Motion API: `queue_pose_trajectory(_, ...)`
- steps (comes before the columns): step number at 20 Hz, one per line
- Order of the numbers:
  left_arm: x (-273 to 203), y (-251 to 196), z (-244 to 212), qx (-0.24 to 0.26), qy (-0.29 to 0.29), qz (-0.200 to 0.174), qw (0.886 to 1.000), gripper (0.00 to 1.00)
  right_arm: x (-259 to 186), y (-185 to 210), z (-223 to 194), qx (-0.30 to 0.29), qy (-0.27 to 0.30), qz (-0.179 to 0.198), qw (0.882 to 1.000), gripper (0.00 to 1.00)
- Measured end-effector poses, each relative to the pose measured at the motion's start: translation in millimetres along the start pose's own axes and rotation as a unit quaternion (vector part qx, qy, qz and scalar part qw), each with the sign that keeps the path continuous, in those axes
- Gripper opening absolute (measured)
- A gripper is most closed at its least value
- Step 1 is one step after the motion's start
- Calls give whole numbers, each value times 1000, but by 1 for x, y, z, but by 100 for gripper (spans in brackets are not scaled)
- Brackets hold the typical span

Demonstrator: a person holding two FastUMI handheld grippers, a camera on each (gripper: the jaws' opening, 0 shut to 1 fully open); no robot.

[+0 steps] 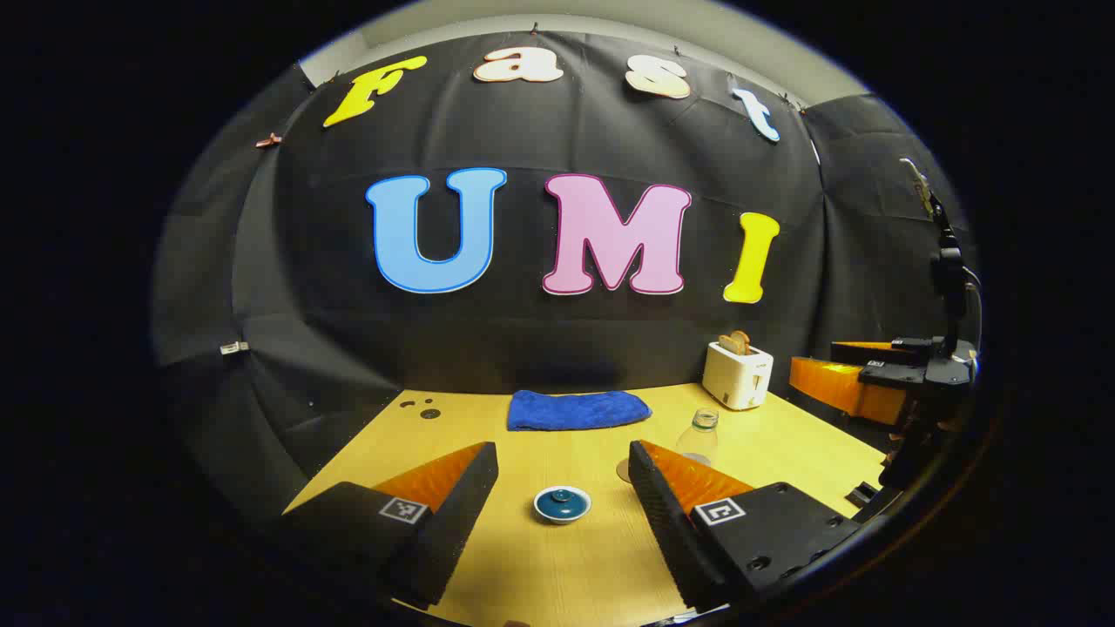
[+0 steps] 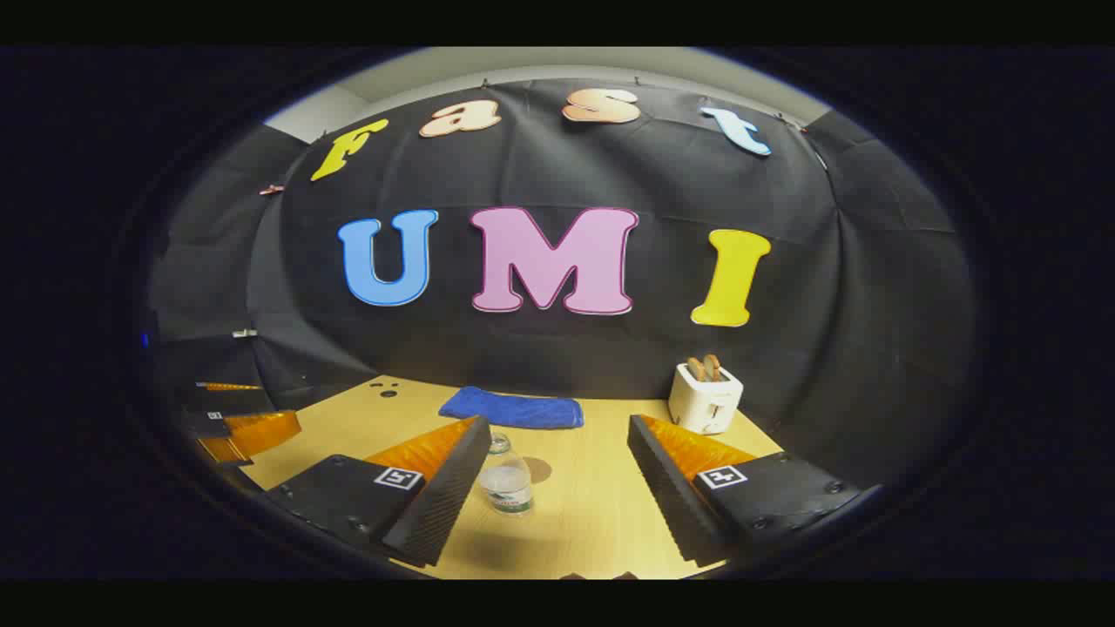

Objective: Open the teacup lid with one hand, grasp the water bottle and pour water into the teacup with the other hand; after pouring, place the water bottle on the coaster and then close the teacup lid.

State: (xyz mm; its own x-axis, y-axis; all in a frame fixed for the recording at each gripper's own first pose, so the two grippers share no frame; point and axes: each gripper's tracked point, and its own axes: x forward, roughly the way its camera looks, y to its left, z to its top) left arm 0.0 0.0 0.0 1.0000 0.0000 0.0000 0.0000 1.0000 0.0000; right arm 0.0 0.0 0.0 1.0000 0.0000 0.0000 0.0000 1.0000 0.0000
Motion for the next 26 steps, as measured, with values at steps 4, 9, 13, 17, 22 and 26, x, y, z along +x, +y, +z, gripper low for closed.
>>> queue_pose_trajectory(4, -8, 7, -4, -2, -8, -2, 1000, 95, -18, 18, -1, -7, 4, 8, 1000, 98)
queue_pose_trajectory(9, -17, 3, -17, -13, 2, 2, 1000, 95, -32, 25, -7, -19, 14, 22, 999, 98)
queue_pose_trajectory(13, -13, -1, -21, -4, 9, 10, 1000, 95, -31, 21, -19, -13, 25, 29, 999, 98)
queue_pose_trajectory(17, -5, 0, -25, 9, 19, 17, 1000, 95, -21, 13, -30, -1, 39, 30, 999, 98)
queue_pose_trajectory(22, 20, 6, -41, 20, 46, 16, 999, 95, -7, 9, -39, -5, 51, 40, 998, 98)
queue_pose_trajectory(26, 57, 8, -57, 36, 68, 5, 997, 95, 7, 10, -48, -9, 66, 55, 996, 98)
